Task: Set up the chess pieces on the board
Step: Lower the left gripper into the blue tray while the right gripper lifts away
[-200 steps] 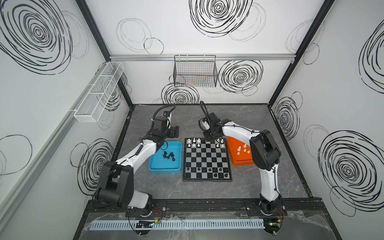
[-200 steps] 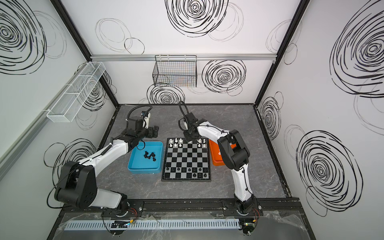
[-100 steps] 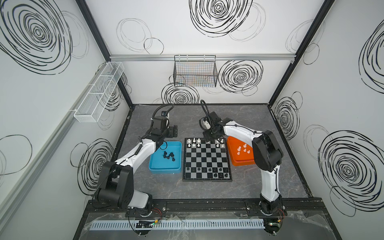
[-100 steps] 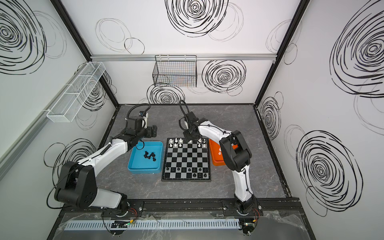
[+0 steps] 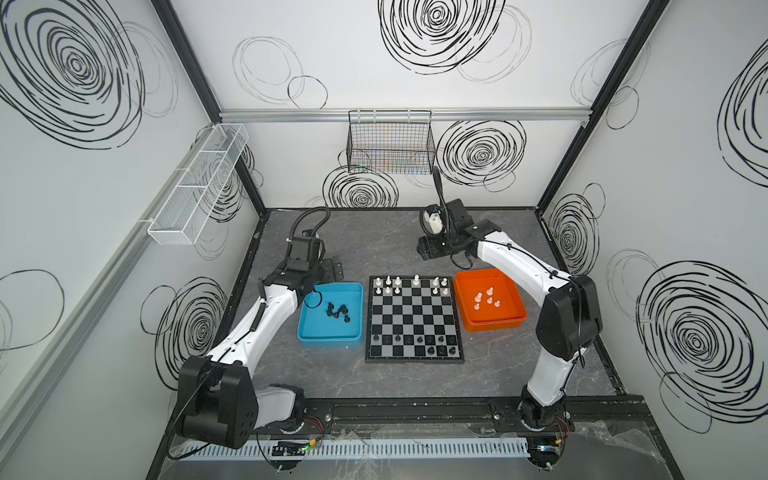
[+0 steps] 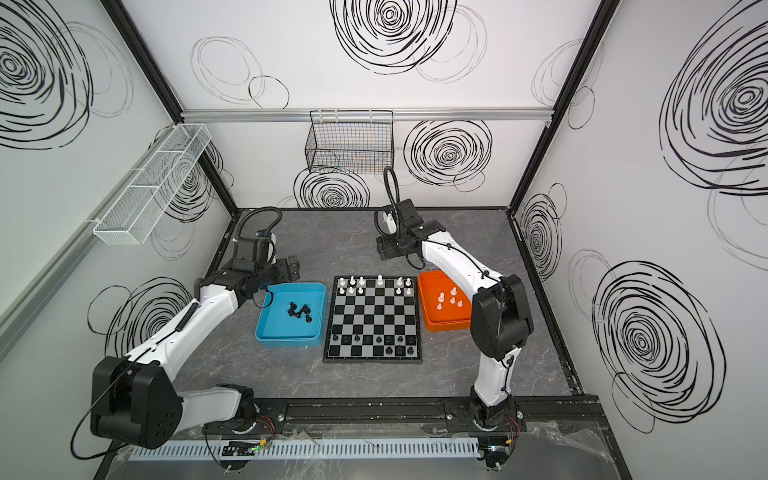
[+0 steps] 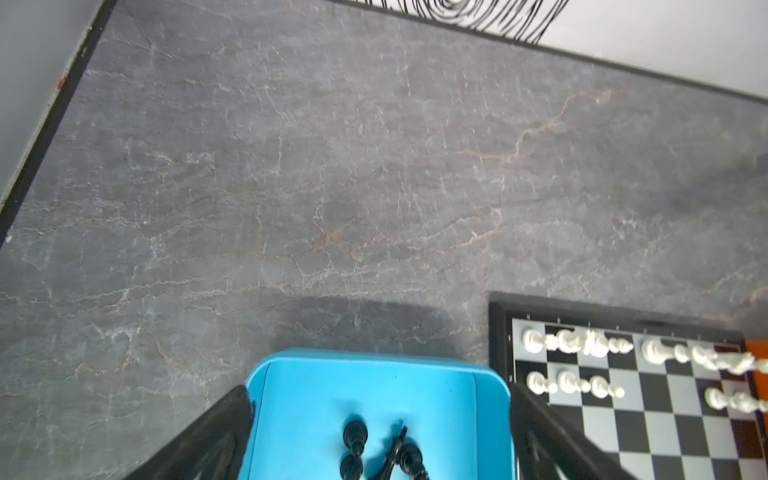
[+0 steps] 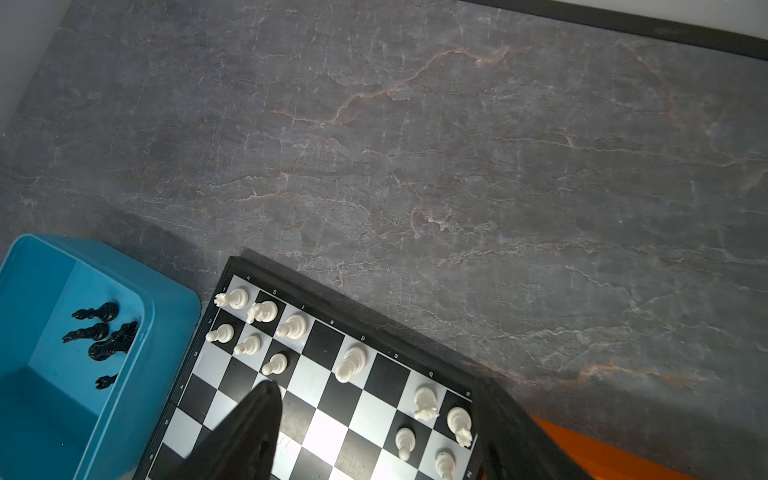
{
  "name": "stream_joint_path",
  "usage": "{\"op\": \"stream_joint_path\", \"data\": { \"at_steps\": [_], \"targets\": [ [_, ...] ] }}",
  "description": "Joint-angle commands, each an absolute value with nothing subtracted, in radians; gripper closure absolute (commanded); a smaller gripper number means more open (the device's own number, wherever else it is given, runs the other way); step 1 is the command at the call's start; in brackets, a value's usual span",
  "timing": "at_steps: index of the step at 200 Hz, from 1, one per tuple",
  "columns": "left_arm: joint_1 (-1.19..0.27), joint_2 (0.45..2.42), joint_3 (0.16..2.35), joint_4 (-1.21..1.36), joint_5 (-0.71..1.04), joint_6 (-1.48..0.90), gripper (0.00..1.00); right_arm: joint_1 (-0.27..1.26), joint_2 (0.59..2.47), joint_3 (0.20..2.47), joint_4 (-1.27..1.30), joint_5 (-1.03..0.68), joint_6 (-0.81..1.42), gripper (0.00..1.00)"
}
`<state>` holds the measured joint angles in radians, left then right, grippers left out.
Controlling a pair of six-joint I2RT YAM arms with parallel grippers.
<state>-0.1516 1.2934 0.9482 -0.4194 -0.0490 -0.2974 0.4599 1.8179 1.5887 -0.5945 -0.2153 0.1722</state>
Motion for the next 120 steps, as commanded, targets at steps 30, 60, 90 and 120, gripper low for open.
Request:
{"op": "stream_joint_path", "data": {
  "at_steps": [30,60,90,120],
  "targets": [
    [-0.243,1.287,0.923,-0.606,-0.045,-0.314,0.18,0.392,1.757,1.513,-0.567,-0.284,0.166,0.23],
    [-0.269,1.317,0.889,-0.596,-0.023,-0.386,0.25,0.376,1.742,1.490,-0.543,-0.303,0.187,0.23],
    [-0.283,1.375,0.882,-0.585,-0.026,-0.423,0.27,0.369,1.736,1.468,-0.525,-0.318,0.198,0.23],
    [-0.300,1.428,0.904,-0.568,-0.028,-0.423,0.32,0.360,1.730,1.442,-0.509,-0.337,0.199,0.23]
  ]
}}
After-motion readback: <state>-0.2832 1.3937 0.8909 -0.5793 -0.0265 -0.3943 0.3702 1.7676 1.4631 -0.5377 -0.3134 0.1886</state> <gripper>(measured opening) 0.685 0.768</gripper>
